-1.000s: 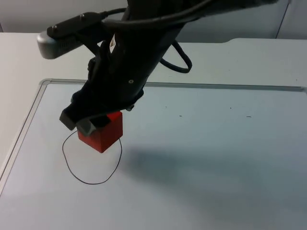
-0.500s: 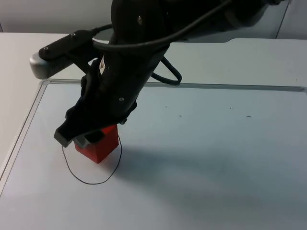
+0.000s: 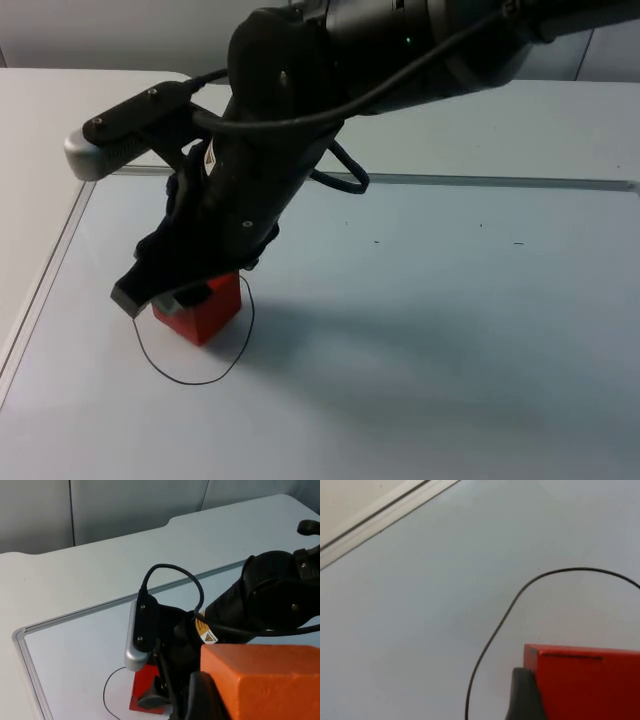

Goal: Pick up one cube with the left hand and another cube with the right hand. First place the cube in the right hand at the target position, then stack the cube in the left hand on top.

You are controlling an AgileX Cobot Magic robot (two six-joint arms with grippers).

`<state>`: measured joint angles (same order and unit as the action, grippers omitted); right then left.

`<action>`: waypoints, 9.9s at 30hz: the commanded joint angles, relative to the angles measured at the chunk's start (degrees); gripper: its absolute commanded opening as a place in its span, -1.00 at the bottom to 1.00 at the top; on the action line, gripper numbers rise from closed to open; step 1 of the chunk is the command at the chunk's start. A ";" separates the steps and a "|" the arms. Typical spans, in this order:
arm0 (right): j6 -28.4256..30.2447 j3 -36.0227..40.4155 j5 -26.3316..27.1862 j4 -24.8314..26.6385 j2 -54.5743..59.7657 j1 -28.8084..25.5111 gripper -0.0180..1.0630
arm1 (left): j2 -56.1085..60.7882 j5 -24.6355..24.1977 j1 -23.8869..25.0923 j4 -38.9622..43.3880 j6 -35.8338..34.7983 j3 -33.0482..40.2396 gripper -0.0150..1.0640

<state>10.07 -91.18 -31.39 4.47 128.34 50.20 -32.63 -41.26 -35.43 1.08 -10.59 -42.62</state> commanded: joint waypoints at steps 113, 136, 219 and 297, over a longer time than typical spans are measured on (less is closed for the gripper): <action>0.67 34.90 -4.99 0.41 -92.48 -3.75 0.35 | -24.24 12.29 -0.16 -0.39 2.99 0.06 -0.98; -0.94 38.68 -16.26 -0.23 -101.06 -3.75 0.34 | -55.59 12.44 1.58 5.04 3.11 -10.73 -0.98; -2.18 38.68 -16.78 -1.42 -101.06 -3.75 0.32 | -70.77 14.21 10.38 -22.12 34.67 -12.84 -0.98; -6.98 54.50 -25.85 -3.33 -127.94 -3.75 0.32 | 31.56 -17.29 10.38 -6.95 16.41 5.21 0.98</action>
<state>4.09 -37.16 -55.66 1.47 1.67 46.28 -2.54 -57.59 -24.83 -6.35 7.66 -38.27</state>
